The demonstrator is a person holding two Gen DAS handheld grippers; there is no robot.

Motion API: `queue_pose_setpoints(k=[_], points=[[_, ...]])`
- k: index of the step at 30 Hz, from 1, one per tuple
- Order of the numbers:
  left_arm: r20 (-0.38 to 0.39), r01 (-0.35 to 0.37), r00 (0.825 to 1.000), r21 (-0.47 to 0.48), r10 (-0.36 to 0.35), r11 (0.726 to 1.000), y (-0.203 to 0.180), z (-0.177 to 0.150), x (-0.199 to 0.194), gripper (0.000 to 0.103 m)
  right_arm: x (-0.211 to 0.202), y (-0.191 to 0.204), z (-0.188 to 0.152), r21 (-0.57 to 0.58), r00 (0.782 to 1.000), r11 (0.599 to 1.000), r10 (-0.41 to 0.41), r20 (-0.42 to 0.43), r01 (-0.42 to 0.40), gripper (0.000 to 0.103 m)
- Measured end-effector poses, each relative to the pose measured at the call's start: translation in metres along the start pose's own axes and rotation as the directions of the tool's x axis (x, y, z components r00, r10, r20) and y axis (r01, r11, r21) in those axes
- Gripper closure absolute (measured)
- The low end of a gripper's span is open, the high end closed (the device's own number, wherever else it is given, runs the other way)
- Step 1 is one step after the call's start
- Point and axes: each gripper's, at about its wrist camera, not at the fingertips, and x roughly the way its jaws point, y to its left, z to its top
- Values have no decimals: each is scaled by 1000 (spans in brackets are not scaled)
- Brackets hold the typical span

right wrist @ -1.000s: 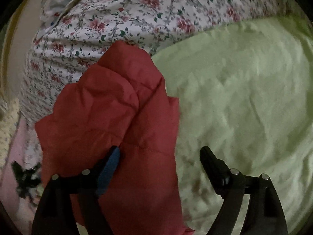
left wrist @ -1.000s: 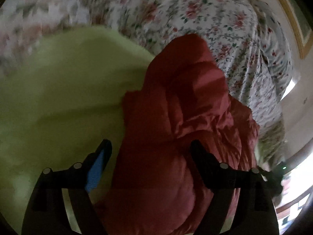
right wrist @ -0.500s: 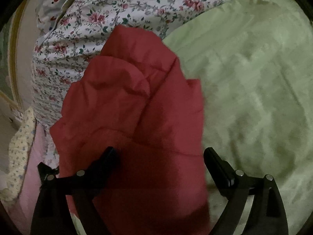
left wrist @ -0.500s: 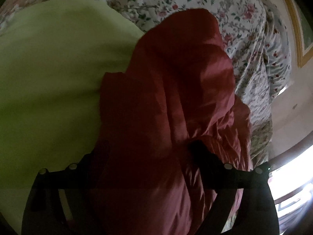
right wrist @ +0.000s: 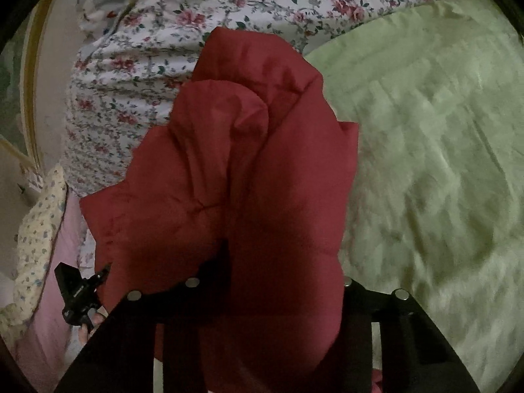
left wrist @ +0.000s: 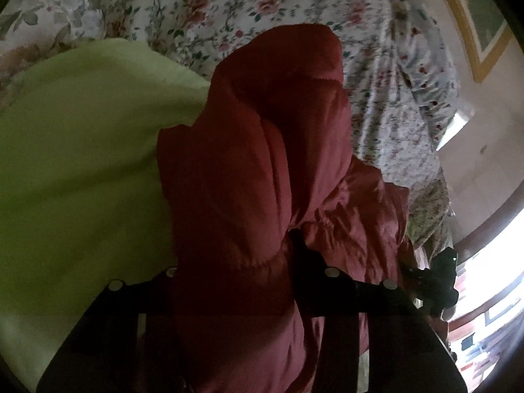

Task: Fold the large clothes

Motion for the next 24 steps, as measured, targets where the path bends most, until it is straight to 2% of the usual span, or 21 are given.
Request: queue_pose_setpoints(k=[13,19,24], points=[[-36,28,999,15,-27,1000,-11,-67,-76,63,-59,12,-71,-21,999,999,33,-42,-34,65],[-66,42,997,4,-42,999,-3,-95,-97,62,-81,8,-103,-3,997,998,59,-54,-59,65],[-86,47,995,-12,-48,999,5,-109,-105,63,-91,8,-118,-4,996,998,65,-61,-65,65]])
